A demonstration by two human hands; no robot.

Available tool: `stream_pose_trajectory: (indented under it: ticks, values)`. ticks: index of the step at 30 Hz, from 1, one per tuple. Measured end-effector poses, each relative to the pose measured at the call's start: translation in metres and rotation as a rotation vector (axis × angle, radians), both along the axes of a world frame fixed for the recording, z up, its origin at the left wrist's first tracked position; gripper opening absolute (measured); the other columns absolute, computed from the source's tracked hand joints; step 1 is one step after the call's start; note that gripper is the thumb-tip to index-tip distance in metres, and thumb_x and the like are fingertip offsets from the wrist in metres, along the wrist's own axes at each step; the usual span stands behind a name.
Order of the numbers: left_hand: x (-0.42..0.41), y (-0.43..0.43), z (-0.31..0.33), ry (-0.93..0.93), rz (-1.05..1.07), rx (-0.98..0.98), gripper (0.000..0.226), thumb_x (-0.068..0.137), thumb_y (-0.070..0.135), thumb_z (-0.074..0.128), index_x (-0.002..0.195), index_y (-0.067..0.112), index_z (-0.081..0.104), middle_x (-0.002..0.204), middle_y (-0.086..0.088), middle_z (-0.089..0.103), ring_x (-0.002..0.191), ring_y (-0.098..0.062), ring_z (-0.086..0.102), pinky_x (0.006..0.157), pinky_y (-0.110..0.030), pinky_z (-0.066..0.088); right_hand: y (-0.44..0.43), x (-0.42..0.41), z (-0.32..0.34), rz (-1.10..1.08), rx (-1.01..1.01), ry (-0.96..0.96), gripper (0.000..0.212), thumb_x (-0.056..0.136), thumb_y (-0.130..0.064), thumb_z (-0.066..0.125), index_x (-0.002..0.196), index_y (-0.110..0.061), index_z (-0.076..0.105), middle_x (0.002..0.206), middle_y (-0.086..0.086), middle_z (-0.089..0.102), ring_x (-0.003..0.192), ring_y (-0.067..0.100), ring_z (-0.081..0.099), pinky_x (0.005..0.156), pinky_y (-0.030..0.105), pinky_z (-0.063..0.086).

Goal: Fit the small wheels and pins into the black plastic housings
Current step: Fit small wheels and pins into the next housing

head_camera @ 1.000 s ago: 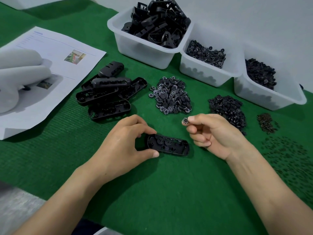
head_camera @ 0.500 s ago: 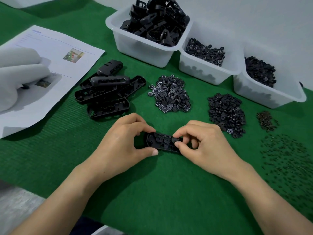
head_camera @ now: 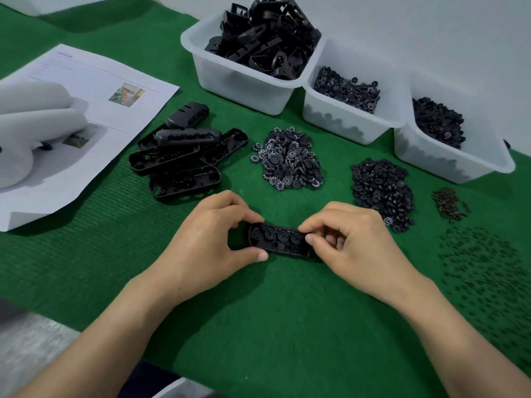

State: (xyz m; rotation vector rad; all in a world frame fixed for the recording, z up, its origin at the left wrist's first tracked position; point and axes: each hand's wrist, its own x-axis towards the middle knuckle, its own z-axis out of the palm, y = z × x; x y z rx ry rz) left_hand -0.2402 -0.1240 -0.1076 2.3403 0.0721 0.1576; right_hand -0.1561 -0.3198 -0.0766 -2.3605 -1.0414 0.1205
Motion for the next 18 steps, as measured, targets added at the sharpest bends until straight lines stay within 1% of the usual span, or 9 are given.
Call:
stream_pose_trajectory:
  ticks: [3, 6, 9, 11, 13, 14, 16, 18]
  values:
    - [0.0, 0.0, 0.001, 0.003, 0.002, 0.011, 0.04, 0.064, 0.044, 0.074, 0.101, 0.033, 0.063, 0.097, 0.02, 0.048, 0.089, 0.001, 0.046, 0.072, -0.011, 0.036, -0.001, -0.004, -0.003, 0.01, -0.029, -0.02, 0.016, 0.077, -0.004, 0.069, 0.083, -0.019, 0.073, 0.076, -0.006, 0.056, 0.057, 0.001, 0.046, 0.055, 0.009, 0.035]
    - [0.0, -0.003, 0.002, 0.007, -0.004, 0.04, 0.042, 0.065, 0.042, 0.074, 0.103, 0.031, 0.063, 0.097, 0.018, 0.048, 0.088, 0.0, 0.044, 0.073, -0.011, 0.035, -0.005, -0.002, -0.001, -0.025, 0.04, 0.013, 0.017, 0.078, -0.002, 0.067, 0.084, -0.017, 0.073, 0.075, -0.008, 0.056, 0.063, 0.0, 0.05, 0.057, 0.007, 0.035]
    - [0.002, -0.007, 0.004, 0.011, -0.009, 0.074, 0.043, 0.065, 0.042, 0.075, 0.105, 0.029, 0.064, 0.097, 0.015, 0.049, 0.085, -0.003, 0.042, 0.074, -0.014, 0.034, -0.017, 0.006, 0.006, -0.152, 0.148, 0.023, 0.017, 0.081, -0.002, 0.065, 0.083, -0.018, 0.071, 0.074, -0.012, 0.059, 0.063, 0.0, 0.051, 0.057, 0.006, 0.035]
    - [0.004, -0.014, 0.007, 0.019, -0.026, 0.088, 0.044, 0.066, 0.042, 0.075, 0.106, 0.028, 0.064, 0.097, 0.012, 0.05, 0.088, -0.007, 0.044, 0.079, -0.022, 0.038, -0.031, 0.015, 0.01, -0.255, 0.194, 0.054, 0.018, 0.082, -0.004, 0.064, 0.082, -0.021, 0.07, 0.075, -0.015, 0.062, 0.057, -0.002, 0.051, 0.053, 0.007, 0.037]
    - [0.008, -0.026, 0.01, 0.032, -0.065, 0.106, 0.043, 0.068, 0.043, 0.073, 0.107, 0.028, 0.063, 0.098, 0.011, 0.05, 0.091, -0.01, 0.045, 0.085, -0.028, 0.041, -0.046, 0.025, 0.012, -0.342, 0.178, 0.08, 0.021, 0.083, -0.007, 0.064, 0.08, -0.027, 0.069, 0.072, -0.018, 0.063, 0.053, 0.001, 0.051, 0.053, 0.011, 0.041]
    - [0.01, -0.034, 0.012, 0.038, -0.087, 0.115, 0.044, 0.068, 0.044, 0.073, 0.108, 0.028, 0.062, 0.098, 0.011, 0.049, 0.092, -0.01, 0.044, 0.087, -0.029, 0.04, -0.054, 0.03, 0.013, -0.377, 0.16, 0.087, 0.021, 0.083, -0.008, 0.064, 0.08, -0.028, 0.068, 0.071, -0.018, 0.062, 0.053, 0.002, 0.051, 0.055, 0.015, 0.043]
    - [0.015, -0.049, 0.013, 0.046, -0.134, 0.133, 0.046, 0.07, 0.046, 0.071, 0.111, 0.028, 0.06, 0.1, 0.011, 0.048, 0.095, -0.01, 0.043, 0.089, -0.028, 0.038, -0.069, 0.038, 0.014, -0.436, 0.134, 0.096, 0.021, 0.084, -0.008, 0.065, 0.081, -0.028, 0.068, 0.072, -0.015, 0.064, 0.059, 0.008, 0.054, 0.058, 0.02, 0.046]
    - [0.021, -0.064, 0.014, 0.05, -0.178, 0.148, 0.045, 0.071, 0.046, 0.07, 0.111, 0.029, 0.058, 0.1, 0.011, 0.047, 0.097, -0.01, 0.042, 0.09, -0.027, 0.036, -0.082, 0.045, 0.015, -0.474, 0.095, 0.091, 0.019, 0.083, -0.009, 0.065, 0.082, -0.027, 0.067, 0.076, -0.01, 0.065, 0.065, 0.013, 0.058, 0.061, 0.02, 0.047]
